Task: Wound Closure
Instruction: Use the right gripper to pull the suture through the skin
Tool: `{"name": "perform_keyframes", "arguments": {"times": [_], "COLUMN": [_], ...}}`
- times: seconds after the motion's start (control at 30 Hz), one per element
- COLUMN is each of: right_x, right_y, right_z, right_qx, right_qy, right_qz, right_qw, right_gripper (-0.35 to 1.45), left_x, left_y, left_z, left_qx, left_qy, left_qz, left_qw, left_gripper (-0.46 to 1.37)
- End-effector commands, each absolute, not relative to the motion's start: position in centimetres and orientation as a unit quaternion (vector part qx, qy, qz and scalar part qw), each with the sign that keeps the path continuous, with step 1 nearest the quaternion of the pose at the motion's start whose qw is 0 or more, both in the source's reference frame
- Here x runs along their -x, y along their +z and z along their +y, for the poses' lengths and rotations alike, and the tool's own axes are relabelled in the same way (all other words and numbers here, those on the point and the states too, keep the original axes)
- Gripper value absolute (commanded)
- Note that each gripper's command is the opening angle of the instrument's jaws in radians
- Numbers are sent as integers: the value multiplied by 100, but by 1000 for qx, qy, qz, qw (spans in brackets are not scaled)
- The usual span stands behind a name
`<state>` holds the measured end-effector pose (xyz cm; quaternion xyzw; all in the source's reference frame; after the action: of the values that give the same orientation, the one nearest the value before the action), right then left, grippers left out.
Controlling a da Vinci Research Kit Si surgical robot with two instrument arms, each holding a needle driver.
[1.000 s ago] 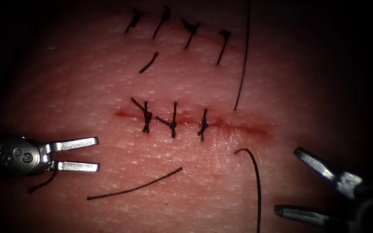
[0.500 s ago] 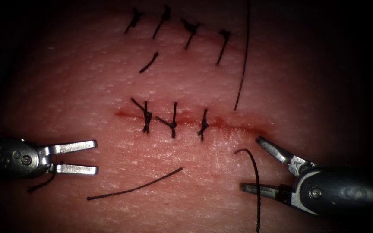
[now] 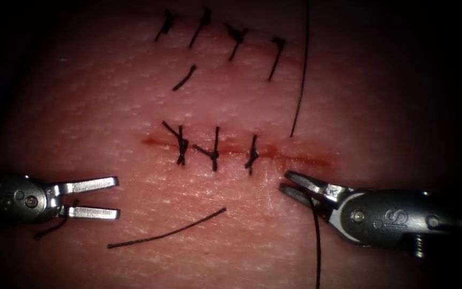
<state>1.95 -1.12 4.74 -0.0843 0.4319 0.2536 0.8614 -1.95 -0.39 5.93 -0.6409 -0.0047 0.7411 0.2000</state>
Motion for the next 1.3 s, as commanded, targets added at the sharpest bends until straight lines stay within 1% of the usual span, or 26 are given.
{"name": "perform_keyframes", "arguments": {"times": [0.03, 0.23, 0.43, 0.6, 0.63, 0.9, 1.3], "right_x": [-193, -191, -213, -260, -262, -325, -387], "right_y": [470, 458, 441, 411, 410, 376, 338], "right_z": [-113, -126, -161, -195, -196, -221, -277], "right_qx": [85, 49, -6, -60, -62, -90, -123], "right_qy": [253, 311, 321, 300, 299, 256, 223], "right_qz": [434, 438, 432, 444, 444, 447, 452], "right_qw": [861, 842, 843, 842, 842, 852, 855], "right_gripper": [-35, -35, -35, -35, -35, -35, -35], "left_x": [195, 195, 196, 197, 197, 196, 195], "left_y": [593, 593, 594, 594, 594, 594, 595], "left_z": [-39, -38, -38, -38, -38, -38, -36], "left_qx": [641, 641, 641, 641, 641, 641, 642], "left_qy": [741, 741, 741, 741, 741, 741, 741], "left_qz": [-5, -5, -5, -4, -4, -5, -5], "left_qw": [200, 200, 200, 200, 200, 199, 199], "left_gripper": [14, 14, 14, 13, 13, 13, 12]}}
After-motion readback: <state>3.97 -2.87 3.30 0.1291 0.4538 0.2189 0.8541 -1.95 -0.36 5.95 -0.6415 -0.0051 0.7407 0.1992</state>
